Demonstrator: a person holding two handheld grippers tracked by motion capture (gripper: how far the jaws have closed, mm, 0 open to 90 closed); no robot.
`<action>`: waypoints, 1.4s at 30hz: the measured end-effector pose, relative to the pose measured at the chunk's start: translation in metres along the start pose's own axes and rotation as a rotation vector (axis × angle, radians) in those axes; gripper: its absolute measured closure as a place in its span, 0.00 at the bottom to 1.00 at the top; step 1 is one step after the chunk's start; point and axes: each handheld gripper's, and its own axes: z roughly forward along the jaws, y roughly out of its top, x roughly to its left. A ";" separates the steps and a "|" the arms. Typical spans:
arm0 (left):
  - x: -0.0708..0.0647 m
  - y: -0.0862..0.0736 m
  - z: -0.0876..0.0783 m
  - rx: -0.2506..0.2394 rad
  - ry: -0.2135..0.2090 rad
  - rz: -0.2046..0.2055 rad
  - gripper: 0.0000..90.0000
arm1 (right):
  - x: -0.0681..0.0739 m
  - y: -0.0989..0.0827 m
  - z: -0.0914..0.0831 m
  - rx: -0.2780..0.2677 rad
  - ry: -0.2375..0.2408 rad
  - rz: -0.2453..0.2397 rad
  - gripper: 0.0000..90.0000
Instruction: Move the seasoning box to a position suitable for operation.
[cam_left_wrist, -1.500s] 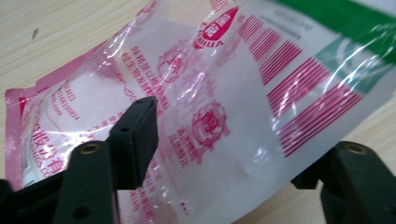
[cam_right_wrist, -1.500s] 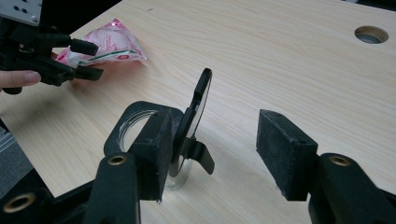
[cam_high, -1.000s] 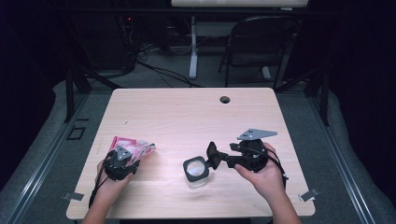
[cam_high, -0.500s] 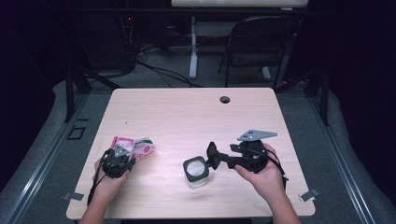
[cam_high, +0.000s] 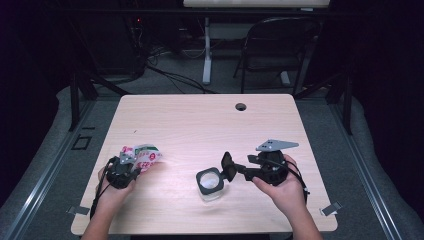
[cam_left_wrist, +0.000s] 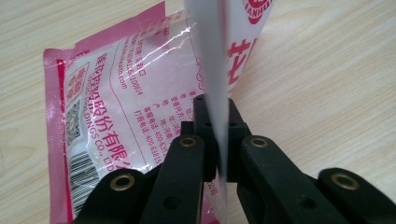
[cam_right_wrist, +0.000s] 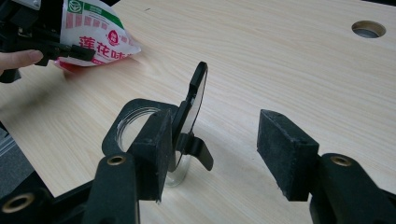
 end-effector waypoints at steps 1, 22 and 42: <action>0.000 0.000 -0.001 0.004 -0.003 -0.007 1.00 | 0.000 0.000 0.000 0.003 -0.001 -0.003 0.51; 0.014 0.006 -0.035 -0.045 0.016 -0.031 1.00 | 0.001 0.002 -0.004 -0.017 0.026 0.012 0.50; 0.028 0.011 -0.080 -0.130 0.118 -0.022 1.00 | 0.002 0.001 -0.002 -0.019 0.030 0.012 0.50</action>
